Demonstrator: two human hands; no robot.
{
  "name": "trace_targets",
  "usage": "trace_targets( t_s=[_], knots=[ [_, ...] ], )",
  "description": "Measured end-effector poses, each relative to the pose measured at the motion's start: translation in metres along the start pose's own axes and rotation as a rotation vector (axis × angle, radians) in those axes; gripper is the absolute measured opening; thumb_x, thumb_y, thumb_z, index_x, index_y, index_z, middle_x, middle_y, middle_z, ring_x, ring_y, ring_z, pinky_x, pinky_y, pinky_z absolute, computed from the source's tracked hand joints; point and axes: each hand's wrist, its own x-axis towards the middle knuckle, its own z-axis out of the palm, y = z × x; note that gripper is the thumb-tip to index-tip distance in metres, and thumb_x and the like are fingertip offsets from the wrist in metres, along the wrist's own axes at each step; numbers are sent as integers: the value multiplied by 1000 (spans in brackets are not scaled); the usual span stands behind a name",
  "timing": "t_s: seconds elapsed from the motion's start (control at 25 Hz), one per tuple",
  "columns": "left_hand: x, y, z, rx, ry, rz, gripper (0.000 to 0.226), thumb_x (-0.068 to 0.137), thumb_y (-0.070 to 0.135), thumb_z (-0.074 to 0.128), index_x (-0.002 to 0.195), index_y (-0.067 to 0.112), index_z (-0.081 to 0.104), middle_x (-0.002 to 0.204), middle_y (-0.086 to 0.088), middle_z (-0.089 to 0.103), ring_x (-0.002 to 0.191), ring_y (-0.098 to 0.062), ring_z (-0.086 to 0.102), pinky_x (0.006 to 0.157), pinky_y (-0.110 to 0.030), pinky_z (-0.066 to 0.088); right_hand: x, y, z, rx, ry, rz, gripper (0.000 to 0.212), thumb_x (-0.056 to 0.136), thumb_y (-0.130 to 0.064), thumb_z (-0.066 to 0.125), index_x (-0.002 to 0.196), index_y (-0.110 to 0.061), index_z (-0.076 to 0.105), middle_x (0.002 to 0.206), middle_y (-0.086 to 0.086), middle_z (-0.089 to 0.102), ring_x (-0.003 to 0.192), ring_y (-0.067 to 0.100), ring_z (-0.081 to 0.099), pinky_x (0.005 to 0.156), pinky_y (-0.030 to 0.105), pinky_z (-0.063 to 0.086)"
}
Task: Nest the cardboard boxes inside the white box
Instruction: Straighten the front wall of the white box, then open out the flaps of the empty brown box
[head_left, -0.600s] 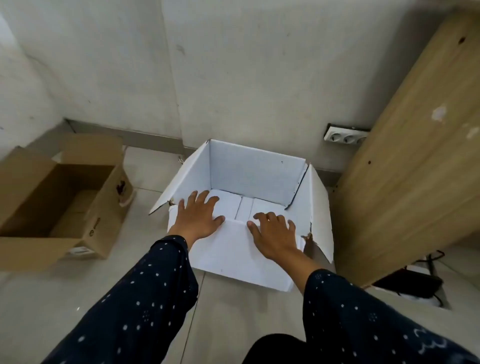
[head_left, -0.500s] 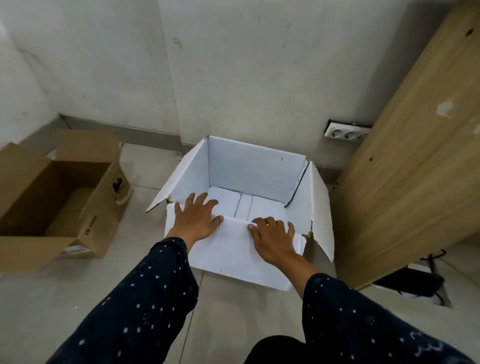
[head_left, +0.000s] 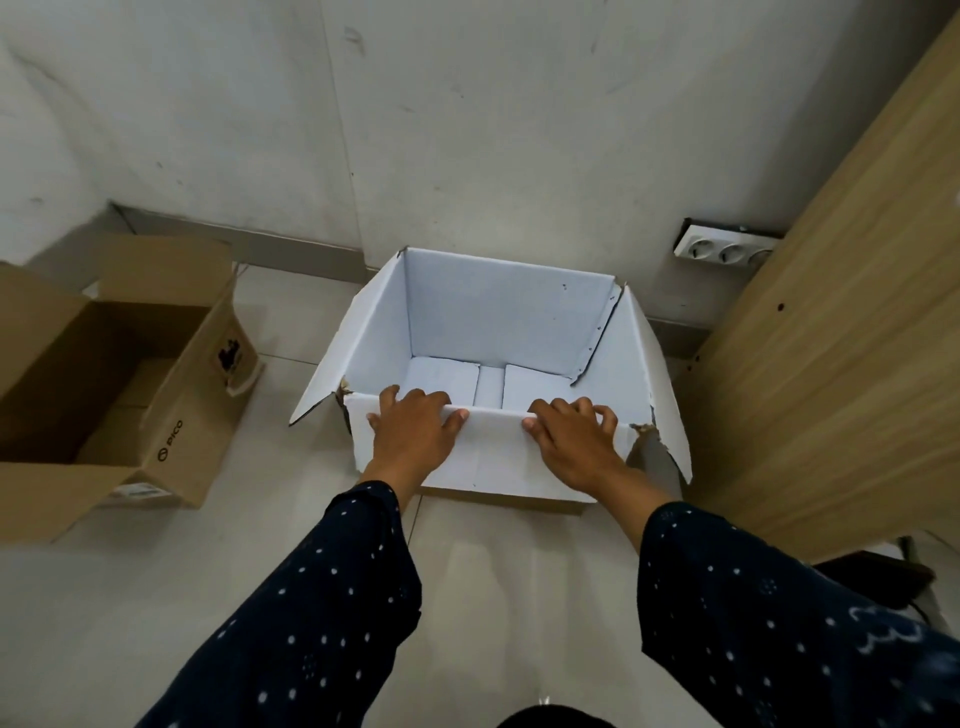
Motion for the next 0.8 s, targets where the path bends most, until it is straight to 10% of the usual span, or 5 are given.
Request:
trace_targets(
  t_s=[0.2,0.8],
  knots=[
    [-28,-7,-40,-100,-7,10,52,91,41,52,138,21,43,152,-2,35,143,-25,29,112,-52,31,-16,-21,-16,-22,-75,10,45,100,-49,23,126,-25,51,129,1,54,128,28,39,113,56,10],
    [-163,-141,-211,259,231,-325,79,85,51,53,150,21,21,161,-4,18,149,-30,13,119,-54,14,-17,-263,-75,9,101,-445,62,91,-49,46,146,-23,35,149,9,41,136,33,35,110,54,29]
  ],
)
